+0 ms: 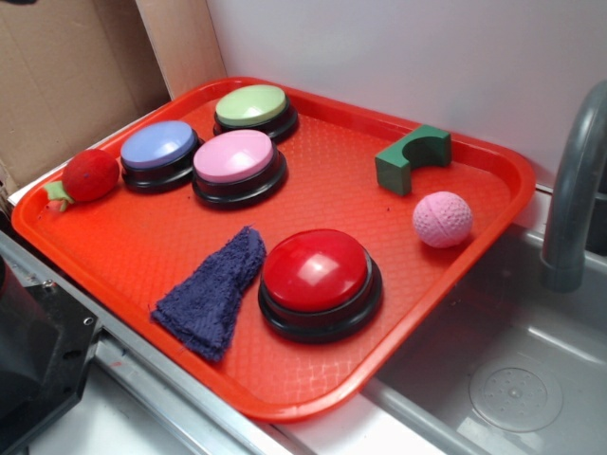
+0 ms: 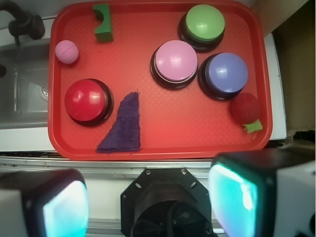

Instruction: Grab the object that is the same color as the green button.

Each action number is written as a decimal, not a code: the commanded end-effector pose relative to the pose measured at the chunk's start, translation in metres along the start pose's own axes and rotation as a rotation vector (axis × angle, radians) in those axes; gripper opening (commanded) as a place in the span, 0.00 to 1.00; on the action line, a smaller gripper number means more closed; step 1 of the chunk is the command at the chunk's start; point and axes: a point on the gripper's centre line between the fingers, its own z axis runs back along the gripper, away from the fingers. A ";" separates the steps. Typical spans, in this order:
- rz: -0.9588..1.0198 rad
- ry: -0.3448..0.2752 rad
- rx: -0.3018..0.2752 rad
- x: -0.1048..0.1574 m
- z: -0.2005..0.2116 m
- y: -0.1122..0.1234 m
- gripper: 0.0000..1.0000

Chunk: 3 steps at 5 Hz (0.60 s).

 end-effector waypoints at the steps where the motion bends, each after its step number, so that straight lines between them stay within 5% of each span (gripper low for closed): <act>1: 0.000 0.000 0.000 0.000 0.000 0.000 1.00; 3: 0.110 -0.067 0.026 0.065 -0.031 -0.026 1.00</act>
